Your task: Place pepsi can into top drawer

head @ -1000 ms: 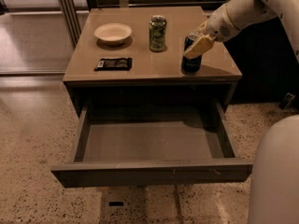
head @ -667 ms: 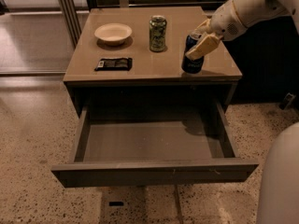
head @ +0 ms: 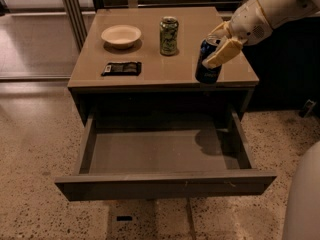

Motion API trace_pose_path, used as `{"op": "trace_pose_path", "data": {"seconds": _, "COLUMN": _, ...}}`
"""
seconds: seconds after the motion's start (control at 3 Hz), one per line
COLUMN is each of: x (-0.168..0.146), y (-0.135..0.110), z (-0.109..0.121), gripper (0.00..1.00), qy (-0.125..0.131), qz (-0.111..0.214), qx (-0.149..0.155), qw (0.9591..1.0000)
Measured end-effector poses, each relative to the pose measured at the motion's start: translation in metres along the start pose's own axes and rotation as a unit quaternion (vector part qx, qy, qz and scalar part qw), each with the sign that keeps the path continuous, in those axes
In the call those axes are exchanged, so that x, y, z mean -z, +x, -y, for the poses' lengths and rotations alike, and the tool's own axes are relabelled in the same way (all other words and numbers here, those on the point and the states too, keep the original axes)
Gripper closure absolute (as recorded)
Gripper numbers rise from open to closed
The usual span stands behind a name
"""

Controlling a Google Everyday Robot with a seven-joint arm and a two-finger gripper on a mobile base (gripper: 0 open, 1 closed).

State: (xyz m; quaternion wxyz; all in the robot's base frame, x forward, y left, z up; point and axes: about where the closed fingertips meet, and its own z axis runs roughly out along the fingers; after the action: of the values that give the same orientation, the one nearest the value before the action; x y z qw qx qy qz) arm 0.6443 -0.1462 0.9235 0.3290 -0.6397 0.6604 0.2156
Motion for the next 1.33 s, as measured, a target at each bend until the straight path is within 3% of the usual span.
{"op": "trace_pose_path", "data": {"seconds": 0.33, "x": -0.018, "y": 0.006, "z": -0.01, "gripper": 1.0, "qy": -0.021, "qz": -0.008, "qx": 0.016, "qw": 0.9996}}
{"op": "trace_pose_path", "data": {"seconds": 0.67, "x": -0.035, "y": 0.019, "z": -0.034, "gripper": 1.0, "qy": -0.041, "qz": -0.009, "qx": 0.017, "qw": 0.999}}
{"op": "trace_pose_path", "data": {"seconds": 1.33, "x": -0.078, "y": 0.056, "z": -0.095, "gripper": 1.0, "qy": -0.066, "qz": -0.01, "qx": -0.004, "qw": 0.9978}}
